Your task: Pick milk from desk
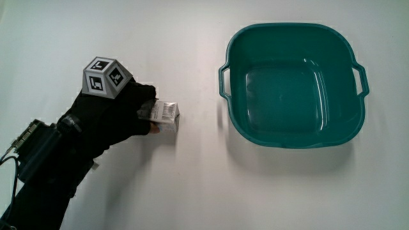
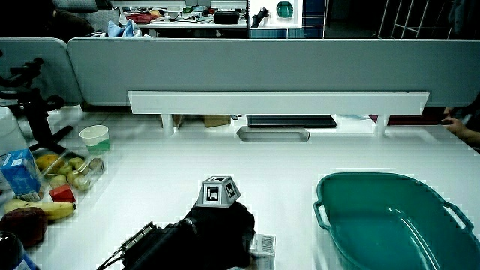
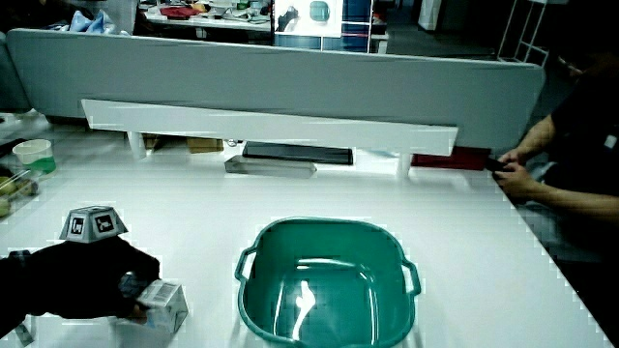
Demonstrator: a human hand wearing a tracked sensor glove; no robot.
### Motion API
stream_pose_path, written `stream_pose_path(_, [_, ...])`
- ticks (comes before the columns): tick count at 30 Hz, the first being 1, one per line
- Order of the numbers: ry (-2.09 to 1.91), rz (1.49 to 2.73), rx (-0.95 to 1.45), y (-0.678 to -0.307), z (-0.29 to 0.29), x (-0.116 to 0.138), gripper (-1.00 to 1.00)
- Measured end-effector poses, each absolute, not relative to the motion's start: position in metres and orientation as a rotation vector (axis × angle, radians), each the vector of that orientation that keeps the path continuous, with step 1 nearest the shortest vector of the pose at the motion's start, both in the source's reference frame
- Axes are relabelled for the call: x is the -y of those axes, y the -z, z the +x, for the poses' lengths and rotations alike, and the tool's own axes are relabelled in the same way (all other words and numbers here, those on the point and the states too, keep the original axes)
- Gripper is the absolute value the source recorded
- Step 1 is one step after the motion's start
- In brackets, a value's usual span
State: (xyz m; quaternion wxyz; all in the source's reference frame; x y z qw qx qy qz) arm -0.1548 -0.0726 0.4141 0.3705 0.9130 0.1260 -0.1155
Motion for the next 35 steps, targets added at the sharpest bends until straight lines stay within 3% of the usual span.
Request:
stream_pose_path(17, [0.344, 2.348, -0.338, -0.411, -0.159, 0.075, 1.0])
stream_pose_path(28, [0.374, 2.449, -0.406, -0.353, -0.141, 0.084, 1.0])
stream_pose_path(30, [0.391, 2.379, -0.284, -0.35, -0.138, 0.087, 1.0])
stream_pose_path(35, [0.47, 2.405, -0.344, -0.337, -0.118, 0.096, 1.0])
